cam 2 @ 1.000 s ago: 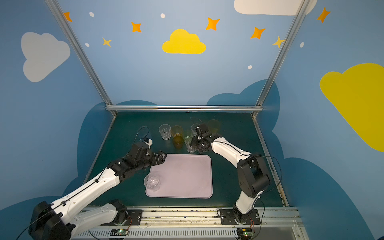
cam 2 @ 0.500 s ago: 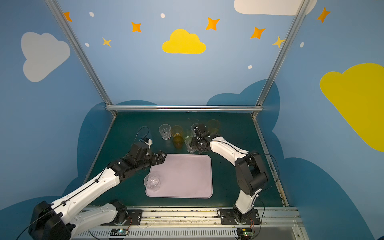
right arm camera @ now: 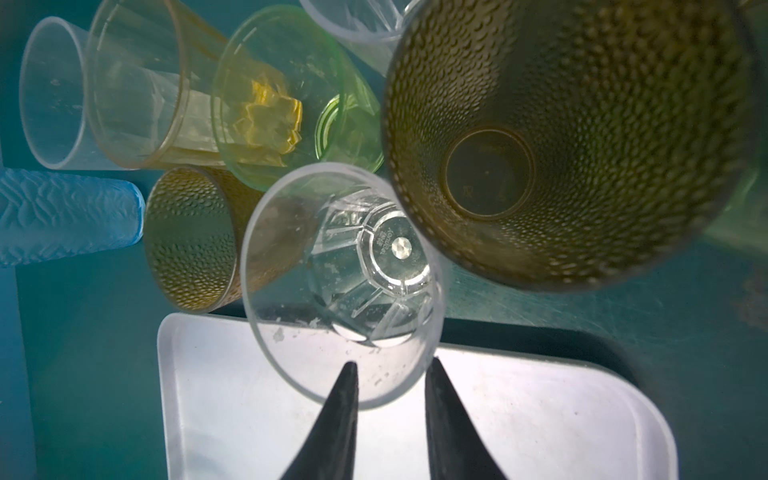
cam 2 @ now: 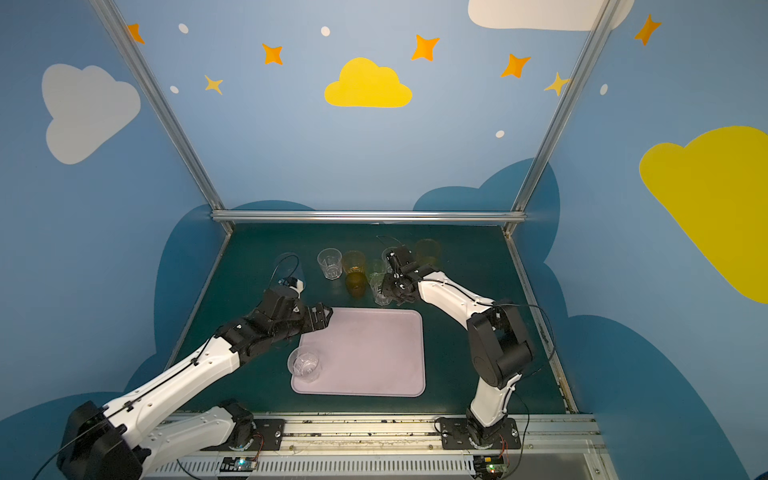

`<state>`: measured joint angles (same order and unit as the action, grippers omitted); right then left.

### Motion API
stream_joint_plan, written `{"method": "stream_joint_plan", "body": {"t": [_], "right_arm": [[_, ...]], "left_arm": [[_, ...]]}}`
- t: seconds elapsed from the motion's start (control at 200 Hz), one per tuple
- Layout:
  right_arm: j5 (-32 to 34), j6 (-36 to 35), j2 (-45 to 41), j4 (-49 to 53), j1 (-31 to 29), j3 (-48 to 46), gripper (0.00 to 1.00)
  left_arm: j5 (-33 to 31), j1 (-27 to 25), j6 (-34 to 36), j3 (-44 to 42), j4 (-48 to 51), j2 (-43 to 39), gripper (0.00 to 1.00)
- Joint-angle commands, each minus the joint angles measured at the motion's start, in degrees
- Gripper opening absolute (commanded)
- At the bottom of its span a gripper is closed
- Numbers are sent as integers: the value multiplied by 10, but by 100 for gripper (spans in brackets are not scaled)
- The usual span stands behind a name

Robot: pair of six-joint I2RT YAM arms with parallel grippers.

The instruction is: Place the glasses into the tray

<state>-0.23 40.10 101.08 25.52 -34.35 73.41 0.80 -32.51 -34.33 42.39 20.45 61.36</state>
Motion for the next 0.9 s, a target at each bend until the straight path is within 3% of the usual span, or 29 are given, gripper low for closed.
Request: {"method": "stream_joint_plan", "body": {"t": [0.0,0.13,0.21,0.896], "right_arm": [[14,6,11,3,-1,17,29],[17,7,14,4,0,18,31],[20,8,16,7,0,19,37],[26,16,23,10,-2,15,33]], "left_arm": [[-5,3,1,-6,8,-10,100],[-7,3,1,-7,8,-12,100],[-8,3,-1,-8,9,-13,100],[-11,2,-4,-9,16,-16,100]]}}
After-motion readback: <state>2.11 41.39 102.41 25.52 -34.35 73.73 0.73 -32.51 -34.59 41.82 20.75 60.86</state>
